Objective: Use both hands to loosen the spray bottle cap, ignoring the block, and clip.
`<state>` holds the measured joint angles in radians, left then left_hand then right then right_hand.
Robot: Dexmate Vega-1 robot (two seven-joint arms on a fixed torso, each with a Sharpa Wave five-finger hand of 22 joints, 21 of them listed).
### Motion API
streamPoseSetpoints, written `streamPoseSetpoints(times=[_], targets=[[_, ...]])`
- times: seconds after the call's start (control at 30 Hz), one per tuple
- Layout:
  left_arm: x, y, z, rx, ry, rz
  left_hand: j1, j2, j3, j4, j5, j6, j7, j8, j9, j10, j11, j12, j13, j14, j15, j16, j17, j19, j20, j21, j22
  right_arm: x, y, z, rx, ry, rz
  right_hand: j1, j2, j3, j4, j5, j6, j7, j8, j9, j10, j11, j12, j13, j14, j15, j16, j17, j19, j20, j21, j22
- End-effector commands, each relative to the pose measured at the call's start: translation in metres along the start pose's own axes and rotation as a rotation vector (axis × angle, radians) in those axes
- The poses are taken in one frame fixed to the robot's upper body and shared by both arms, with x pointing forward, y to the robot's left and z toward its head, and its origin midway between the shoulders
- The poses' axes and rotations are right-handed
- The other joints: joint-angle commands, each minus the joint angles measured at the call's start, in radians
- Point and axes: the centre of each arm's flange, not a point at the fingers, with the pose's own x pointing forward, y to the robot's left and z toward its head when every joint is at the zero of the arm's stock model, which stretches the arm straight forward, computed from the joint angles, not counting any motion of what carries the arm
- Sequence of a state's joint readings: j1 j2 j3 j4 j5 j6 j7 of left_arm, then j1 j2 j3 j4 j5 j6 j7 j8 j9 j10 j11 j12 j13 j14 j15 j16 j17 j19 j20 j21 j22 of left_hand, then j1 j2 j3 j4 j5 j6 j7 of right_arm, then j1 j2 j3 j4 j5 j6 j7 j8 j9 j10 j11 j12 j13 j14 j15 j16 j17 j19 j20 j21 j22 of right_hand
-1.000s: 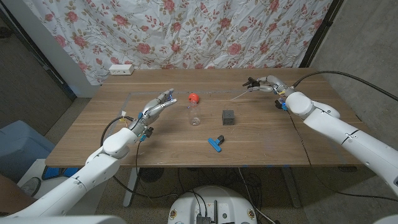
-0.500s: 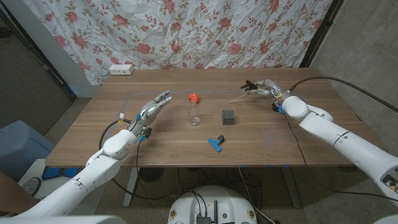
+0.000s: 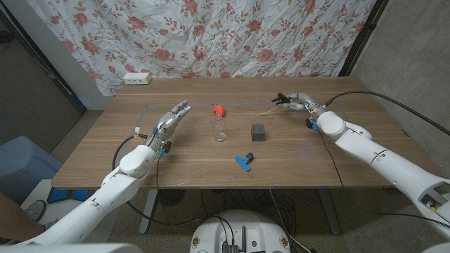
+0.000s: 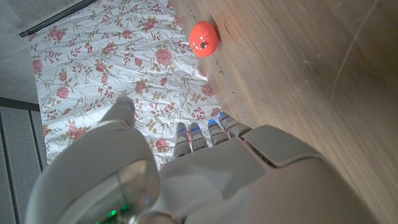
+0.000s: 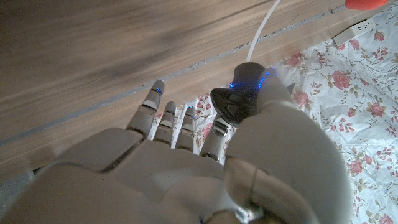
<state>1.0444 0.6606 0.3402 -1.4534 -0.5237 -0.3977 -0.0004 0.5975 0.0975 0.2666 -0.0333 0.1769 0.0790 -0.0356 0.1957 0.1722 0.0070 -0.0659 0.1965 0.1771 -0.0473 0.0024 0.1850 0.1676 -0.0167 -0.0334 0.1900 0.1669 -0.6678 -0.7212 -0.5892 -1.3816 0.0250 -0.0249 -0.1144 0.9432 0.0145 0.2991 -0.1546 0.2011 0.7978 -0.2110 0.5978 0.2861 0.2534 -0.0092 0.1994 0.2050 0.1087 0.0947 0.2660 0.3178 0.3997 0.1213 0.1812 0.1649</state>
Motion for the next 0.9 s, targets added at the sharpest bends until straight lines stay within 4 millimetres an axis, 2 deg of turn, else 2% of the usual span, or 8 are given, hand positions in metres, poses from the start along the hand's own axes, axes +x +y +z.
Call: streamPoseSetpoints(times=[0.03,0.63,0.8,0.9], targets=[[0.0061,0.0025,-0.0066,-0.031,0.004,0.053,-0.010,0.006,0.008,0.004,0.008,0.009,-0.002,-0.001,0.003,0.011,-0.002,0.007,-0.001,0.006,0.002,0.000,-0.001,0.008,-0.016,0.007,0.003,0.0062,0.0065,-0.0138,0.014,0.011,0.024,0.002,-0.006,-0.003,-0.004,-0.001,0.006,-0.008,0.005,0.030,-0.010,-0.006,-0.002,0.001,-0.006,-0.002,-0.004,0.002,-0.007,-0.006,0.002,0.004],[0.0098,-0.0004,-0.0144,-0.068,0.025,0.080,-0.030,0.028,0.012,0.010,0.010,0.017,0.001,-0.003,0.003,0.019,-0.001,0.006,-0.001,0.012,0.003,-0.001,0.002,0.013,-0.019,0.006,0.003,0.0126,0.0116,-0.0217,-0.002,0.015,0.044,0.026,-0.017,0.000,-0.015,-0.010,-0.021,-0.010,-0.001,0.031,-0.037,-0.008,-0.009,0.001,-0.020,-0.005,-0.010,0.000,-0.020,-0.017,0.001,0.003],[0.0113,-0.0009,-0.0147,-0.069,0.032,0.076,-0.035,0.035,0.015,0.012,0.011,0.019,0.002,-0.004,0.003,0.020,0.000,0.006,-0.001,0.013,0.002,-0.002,0.002,0.014,-0.019,0.005,0.003,0.0149,0.0116,-0.0220,-0.005,0.011,0.055,0.037,-0.024,0.000,-0.017,-0.015,-0.046,-0.010,-0.011,0.029,-0.050,-0.008,-0.011,0.001,-0.031,-0.001,-0.015,-0.001,-0.026,-0.020,0.001,0.003],[0.0118,-0.0011,-0.0147,-0.071,0.035,0.077,-0.038,0.041,0.017,0.013,0.011,0.022,0.004,-0.003,0.003,0.021,0.000,0.006,-0.001,0.014,0.003,-0.002,0.002,0.014,-0.016,0.005,0.003,0.0161,0.0115,-0.0219,-0.009,0.008,0.061,0.047,-0.030,0.001,-0.016,-0.017,-0.083,-0.010,-0.028,0.024,-0.068,-0.004,-0.012,0.001,-0.036,0.003,-0.017,-0.001,-0.032,-0.020,0.002,0.004]])
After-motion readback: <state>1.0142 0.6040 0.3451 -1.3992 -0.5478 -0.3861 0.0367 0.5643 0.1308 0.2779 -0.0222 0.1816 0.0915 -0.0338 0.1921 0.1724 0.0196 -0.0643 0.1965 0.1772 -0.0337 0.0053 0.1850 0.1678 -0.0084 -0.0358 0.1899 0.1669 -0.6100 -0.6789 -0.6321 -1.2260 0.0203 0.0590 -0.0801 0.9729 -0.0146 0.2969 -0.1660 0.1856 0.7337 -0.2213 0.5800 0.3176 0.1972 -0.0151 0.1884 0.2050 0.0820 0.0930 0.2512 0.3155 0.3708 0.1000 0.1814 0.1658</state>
